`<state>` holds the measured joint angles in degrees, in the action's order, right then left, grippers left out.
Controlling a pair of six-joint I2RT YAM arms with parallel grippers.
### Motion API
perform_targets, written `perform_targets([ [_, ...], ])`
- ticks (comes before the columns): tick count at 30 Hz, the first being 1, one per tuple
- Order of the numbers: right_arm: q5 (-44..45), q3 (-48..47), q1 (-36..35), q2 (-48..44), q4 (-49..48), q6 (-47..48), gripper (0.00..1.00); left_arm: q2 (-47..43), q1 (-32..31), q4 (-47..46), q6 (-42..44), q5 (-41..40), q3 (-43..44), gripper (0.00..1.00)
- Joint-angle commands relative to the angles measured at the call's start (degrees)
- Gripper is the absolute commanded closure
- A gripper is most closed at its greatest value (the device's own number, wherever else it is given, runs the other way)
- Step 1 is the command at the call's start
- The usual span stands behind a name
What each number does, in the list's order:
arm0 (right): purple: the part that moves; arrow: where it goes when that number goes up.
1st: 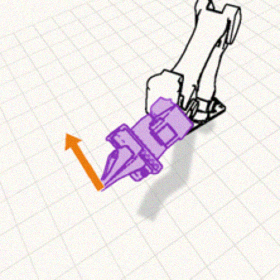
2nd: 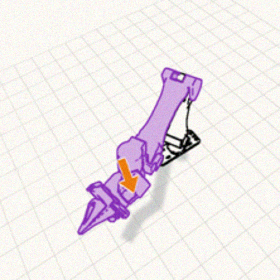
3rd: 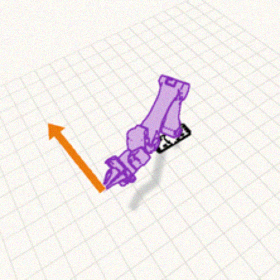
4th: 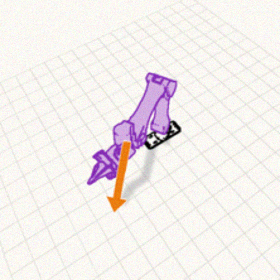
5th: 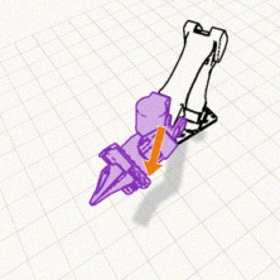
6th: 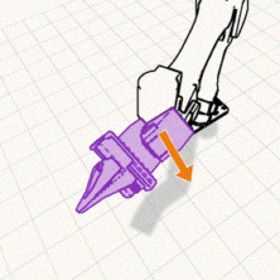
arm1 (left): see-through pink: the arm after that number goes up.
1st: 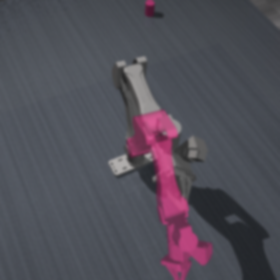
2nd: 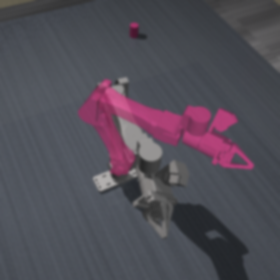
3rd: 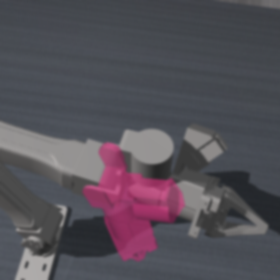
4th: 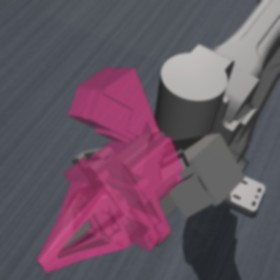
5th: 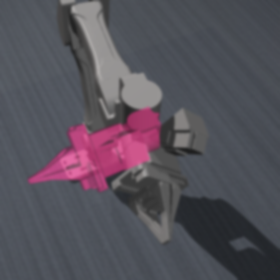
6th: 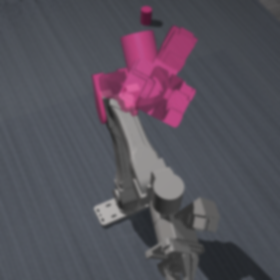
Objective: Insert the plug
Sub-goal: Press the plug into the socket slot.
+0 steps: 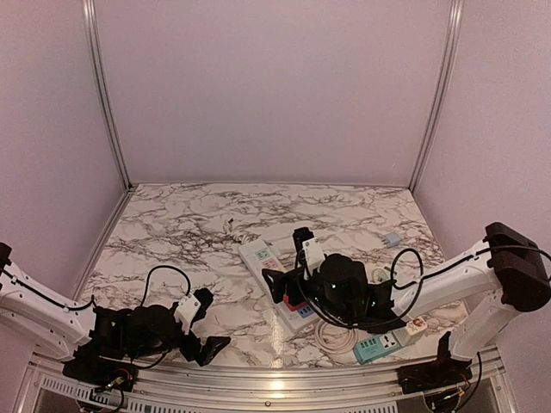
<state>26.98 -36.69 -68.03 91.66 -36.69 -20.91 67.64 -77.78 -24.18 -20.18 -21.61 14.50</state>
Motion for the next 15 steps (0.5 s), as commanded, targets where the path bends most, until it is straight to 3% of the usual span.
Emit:
perform_targets([
  [1, 7.7, -2.8, -0.5, -4.5, 7.0, 1.2, 0.01, -2.3, -0.9, -6.9, -0.2, -3.4, -3.9, 0.01],
  [6, 15.0, -4.1, -0.5, -3.0, 10.8, 2.1, 0.01, -4.6, -2.3, -13.0, -0.7, -4.8, -8.4, 0.01],
  [15, 20.8, -4.0, 0.0, 13.6, 14.6, -7.8, 0.01, 2.7, -5.7, -18.6, 0.7, -7.6, -8.9, 0.01],
])
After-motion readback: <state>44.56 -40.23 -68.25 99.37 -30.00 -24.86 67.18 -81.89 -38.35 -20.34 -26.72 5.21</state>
